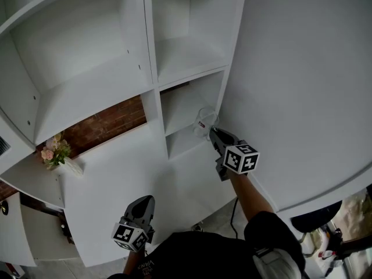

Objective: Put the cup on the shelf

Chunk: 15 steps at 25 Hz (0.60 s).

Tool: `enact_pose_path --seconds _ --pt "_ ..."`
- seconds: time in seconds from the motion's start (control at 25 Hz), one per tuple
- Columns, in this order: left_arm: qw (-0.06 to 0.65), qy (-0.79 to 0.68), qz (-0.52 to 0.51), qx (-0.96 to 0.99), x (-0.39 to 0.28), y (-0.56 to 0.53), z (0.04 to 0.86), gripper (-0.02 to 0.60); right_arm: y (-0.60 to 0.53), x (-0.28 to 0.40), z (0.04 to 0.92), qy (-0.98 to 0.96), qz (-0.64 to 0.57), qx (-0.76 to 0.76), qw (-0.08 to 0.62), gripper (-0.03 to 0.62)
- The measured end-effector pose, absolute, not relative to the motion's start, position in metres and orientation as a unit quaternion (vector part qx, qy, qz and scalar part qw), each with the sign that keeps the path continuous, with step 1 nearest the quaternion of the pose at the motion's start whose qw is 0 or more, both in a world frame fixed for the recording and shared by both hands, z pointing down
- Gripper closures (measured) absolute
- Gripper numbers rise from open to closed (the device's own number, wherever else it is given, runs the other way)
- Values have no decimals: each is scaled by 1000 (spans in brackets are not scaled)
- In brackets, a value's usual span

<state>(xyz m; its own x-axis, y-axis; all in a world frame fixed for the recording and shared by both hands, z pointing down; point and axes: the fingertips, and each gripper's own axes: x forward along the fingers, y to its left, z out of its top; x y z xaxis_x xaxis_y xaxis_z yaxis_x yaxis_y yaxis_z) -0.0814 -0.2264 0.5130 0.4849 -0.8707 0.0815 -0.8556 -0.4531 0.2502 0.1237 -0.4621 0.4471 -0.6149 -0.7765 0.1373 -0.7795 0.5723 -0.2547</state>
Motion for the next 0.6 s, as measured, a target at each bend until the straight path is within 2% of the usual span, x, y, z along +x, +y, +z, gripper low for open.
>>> enact_pose_path --seconds 0.6 --pt "126 -519 -22 845 -84 -239 509 574 -525 108 453 -886 81 449 85 553"
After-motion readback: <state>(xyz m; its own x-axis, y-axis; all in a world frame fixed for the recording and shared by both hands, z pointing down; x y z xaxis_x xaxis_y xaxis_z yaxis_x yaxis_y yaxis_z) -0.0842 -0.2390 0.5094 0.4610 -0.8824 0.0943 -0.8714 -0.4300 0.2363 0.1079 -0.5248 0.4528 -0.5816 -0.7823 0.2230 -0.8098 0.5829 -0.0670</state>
